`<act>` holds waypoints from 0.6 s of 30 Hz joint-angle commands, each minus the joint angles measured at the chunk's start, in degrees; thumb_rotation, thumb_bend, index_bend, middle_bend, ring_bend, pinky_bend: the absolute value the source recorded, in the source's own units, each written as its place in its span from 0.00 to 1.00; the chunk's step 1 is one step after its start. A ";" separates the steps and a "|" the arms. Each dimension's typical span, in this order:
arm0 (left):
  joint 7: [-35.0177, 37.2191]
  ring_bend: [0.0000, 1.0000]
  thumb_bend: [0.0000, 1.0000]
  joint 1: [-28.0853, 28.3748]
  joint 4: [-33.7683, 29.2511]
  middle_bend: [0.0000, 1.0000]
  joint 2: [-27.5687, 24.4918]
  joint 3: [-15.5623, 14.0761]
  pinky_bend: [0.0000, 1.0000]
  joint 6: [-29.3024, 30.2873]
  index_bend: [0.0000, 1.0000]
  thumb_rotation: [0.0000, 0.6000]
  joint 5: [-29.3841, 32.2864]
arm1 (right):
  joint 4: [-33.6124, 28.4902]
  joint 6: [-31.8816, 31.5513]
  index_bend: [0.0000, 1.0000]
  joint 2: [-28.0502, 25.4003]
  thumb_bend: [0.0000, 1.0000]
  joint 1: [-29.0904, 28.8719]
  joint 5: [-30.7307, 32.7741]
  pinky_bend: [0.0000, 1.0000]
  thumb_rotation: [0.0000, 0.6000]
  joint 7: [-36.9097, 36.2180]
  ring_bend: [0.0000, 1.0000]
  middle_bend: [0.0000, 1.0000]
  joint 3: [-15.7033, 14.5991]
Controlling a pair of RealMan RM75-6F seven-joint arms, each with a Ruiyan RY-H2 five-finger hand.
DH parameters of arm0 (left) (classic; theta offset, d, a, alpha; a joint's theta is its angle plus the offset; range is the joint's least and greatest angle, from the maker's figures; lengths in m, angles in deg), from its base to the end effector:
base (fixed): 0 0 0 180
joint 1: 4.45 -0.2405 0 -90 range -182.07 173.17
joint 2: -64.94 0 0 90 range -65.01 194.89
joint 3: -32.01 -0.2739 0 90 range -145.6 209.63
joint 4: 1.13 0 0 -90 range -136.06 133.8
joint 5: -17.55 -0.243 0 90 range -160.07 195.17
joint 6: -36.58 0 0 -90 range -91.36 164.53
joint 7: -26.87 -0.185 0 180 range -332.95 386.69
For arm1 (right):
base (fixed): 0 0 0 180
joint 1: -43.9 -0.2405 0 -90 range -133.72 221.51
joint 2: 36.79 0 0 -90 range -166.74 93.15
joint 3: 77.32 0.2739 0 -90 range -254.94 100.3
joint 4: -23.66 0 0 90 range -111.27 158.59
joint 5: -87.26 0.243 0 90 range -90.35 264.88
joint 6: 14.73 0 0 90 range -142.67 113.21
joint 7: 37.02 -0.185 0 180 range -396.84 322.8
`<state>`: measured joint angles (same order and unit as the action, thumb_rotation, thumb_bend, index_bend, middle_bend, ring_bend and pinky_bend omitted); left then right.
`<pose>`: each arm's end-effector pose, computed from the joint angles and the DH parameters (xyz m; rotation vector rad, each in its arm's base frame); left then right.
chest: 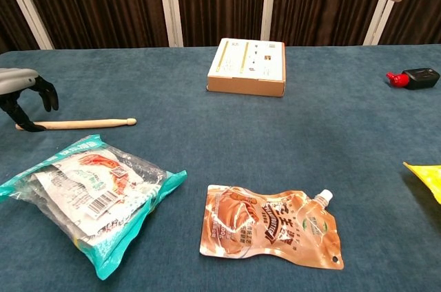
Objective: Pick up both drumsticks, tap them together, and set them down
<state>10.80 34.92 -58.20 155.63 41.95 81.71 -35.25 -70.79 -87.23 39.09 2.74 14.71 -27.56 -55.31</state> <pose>-0.3229 0.4584 -0.0144 -1.5741 -1.0160 -0.5366 -0.0842 -0.4312 0.1043 1.4930 -0.7009 1.4469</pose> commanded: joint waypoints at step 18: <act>-2.22 0.03 0.38 1.27 1.63 0.49 3.47 0.53 0.00 0.47 0.49 1.00 -0.81 | -0.74 -0.36 0.68 -0.74 0.39 0.32 0.89 0.00 1.00 1.64 0.36 0.66 0.13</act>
<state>8.79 36.17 -56.60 159.05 42.46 82.20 -36.20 -71.53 -87.59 38.34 3.05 15.58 -25.92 -55.18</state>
